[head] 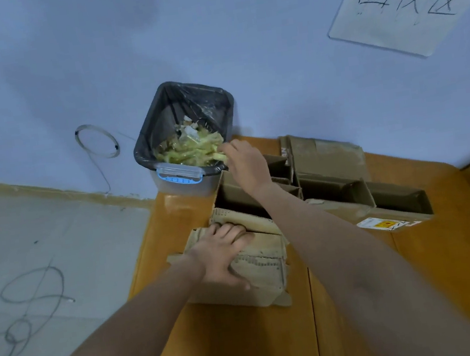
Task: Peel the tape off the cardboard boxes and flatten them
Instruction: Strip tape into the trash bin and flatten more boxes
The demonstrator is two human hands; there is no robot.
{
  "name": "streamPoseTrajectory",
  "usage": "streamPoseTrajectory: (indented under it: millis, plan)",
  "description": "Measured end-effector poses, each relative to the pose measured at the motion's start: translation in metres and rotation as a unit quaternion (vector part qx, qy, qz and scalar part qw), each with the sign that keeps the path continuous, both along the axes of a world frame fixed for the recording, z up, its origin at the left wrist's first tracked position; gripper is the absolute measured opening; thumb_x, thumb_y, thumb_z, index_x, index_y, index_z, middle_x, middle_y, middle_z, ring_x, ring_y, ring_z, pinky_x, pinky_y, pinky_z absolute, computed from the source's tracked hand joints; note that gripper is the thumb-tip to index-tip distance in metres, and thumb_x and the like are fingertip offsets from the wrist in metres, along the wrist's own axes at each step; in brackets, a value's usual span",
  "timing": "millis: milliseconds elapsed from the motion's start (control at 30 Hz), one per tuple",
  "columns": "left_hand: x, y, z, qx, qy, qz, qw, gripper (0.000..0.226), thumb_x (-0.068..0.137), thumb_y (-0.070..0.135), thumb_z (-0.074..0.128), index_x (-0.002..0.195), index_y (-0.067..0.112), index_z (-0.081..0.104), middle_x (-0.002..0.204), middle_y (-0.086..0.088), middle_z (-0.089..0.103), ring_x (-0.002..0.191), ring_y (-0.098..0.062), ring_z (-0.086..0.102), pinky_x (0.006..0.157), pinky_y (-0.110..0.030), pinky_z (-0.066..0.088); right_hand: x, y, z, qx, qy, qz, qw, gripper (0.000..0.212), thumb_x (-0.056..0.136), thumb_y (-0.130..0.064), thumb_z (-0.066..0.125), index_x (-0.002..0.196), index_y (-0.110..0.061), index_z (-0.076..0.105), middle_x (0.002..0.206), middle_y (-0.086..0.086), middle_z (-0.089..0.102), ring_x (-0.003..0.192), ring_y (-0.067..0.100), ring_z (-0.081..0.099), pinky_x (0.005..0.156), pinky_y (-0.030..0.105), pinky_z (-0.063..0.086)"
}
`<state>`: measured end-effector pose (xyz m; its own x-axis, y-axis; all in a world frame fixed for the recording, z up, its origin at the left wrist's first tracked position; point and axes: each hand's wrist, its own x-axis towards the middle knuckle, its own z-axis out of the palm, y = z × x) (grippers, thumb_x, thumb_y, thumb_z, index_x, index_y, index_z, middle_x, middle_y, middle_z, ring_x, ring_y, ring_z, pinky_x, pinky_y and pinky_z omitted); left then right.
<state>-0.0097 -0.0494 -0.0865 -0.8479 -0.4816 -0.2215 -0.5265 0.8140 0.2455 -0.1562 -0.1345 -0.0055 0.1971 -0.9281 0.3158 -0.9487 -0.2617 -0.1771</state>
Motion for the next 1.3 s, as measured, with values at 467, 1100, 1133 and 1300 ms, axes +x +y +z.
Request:
streamPoseTrajectory:
  millis: [467, 1100, 1133, 1300]
  plan:
    - [0.001, -0.014, -0.005, 0.049, 0.049, 0.002, 0.998, 0.11, 0.068, 0.085, 0.052, 0.152, 0.027, 0.011, 0.152, 0.003, 0.021, 0.137, -0.019, 0.016, 0.114, -0.041, 0.006, 0.028, -0.089, -0.032, 0.066, 0.036, -0.061, 0.995, 0.023, 0.095, -0.014, 0.053, 0.116, -0.016, 0.062, 0.122, 0.001, 0.054, 0.11, 0.021, 0.045, 0.084, 0.032, 0.036]
    - [0.002, 0.001, -0.01, 0.038, 0.013, 0.02, 0.999, 0.115, 0.064, 0.089, 0.045, 0.152, 0.027, 0.005, 0.155, 0.001, 0.015, 0.142, -0.02, 0.01, 0.116, -0.042, -0.003, 0.001, -0.046, 0.024, 0.261, -0.135, -0.037, 0.955, 0.047, 0.104, -0.025, 0.035, 0.148, -0.012, 0.031, 0.147, 0.013, 0.038, 0.133, 0.03, 0.037, 0.108, 0.042, 0.033]
    - [0.002, 0.004, -0.007, 0.035, 0.003, 0.019, 0.999, 0.115, 0.065, 0.088, 0.047, 0.153, 0.027, 0.004, 0.156, 0.001, 0.013, 0.143, -0.019, 0.008, 0.116, -0.042, -0.004, -0.001, -0.039, 0.025, 0.255, -0.115, -0.036, 0.96, 0.043, 0.103, -0.026, 0.037, 0.142, -0.01, 0.041, 0.14, 0.013, 0.044, 0.128, 0.029, 0.042, 0.103, 0.04, 0.037]
    - [0.001, 0.027, 0.011, 0.019, -0.032, 0.029, 0.999, 0.113, 0.07, 0.082, 0.049, 0.154, 0.023, 0.002, 0.159, -0.004, 0.01, 0.146, -0.021, 0.006, 0.117, -0.044, -0.008, -0.014, 0.015, 0.024, 0.229, -0.027, -0.024, 0.973, 0.029, 0.101, -0.025, 0.04, 0.112, -0.009, 0.06, 0.115, 0.009, 0.055, 0.104, 0.026, 0.054, 0.082, 0.035, 0.043]
